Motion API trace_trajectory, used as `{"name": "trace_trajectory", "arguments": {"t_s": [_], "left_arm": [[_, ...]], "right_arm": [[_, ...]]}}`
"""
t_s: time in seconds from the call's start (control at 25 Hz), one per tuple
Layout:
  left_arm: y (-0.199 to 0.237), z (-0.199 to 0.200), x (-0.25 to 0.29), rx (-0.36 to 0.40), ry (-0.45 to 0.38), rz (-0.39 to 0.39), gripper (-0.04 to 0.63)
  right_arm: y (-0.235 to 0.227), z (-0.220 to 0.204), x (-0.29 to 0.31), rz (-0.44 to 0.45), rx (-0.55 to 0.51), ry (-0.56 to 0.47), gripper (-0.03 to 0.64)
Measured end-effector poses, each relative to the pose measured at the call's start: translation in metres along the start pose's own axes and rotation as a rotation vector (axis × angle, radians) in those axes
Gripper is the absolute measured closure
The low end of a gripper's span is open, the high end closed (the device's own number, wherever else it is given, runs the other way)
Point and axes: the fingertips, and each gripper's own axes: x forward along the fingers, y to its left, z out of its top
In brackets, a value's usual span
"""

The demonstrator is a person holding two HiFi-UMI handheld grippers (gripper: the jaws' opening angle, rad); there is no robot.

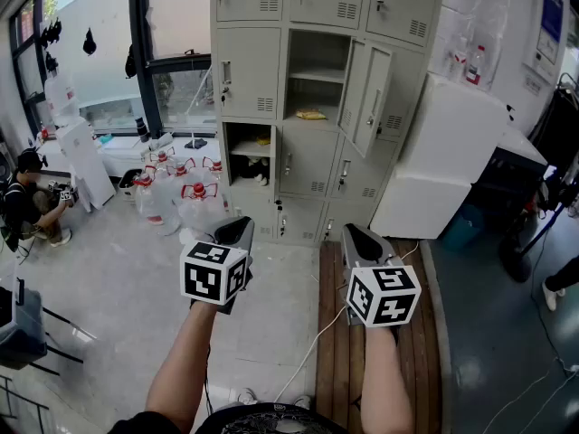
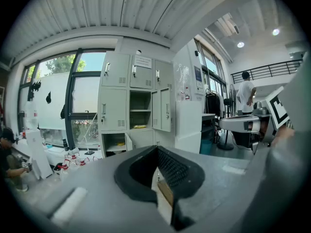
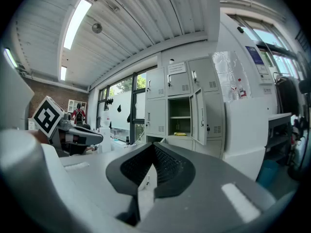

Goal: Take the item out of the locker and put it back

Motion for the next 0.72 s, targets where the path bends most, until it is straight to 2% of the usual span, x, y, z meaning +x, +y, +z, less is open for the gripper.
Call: {"name": "trace_trajectory", "arguments": {"t_s": [0.44, 0.72], "left_arm": [[-0.0029, 0.0001, -0.0014, 0.004, 0.005, -0.003, 0.595], [-0.0060, 0.0002, -0.0003, 0.001, 0.003, -0.007, 0.595]], "right_arm": [[0.0017, 0.0028, -0.0023, -0.008, 0.005, -0.019, 0.588], [0.0021, 0.0013, -0.0046, -0.006, 0.005, -0.021, 0.541]]}}
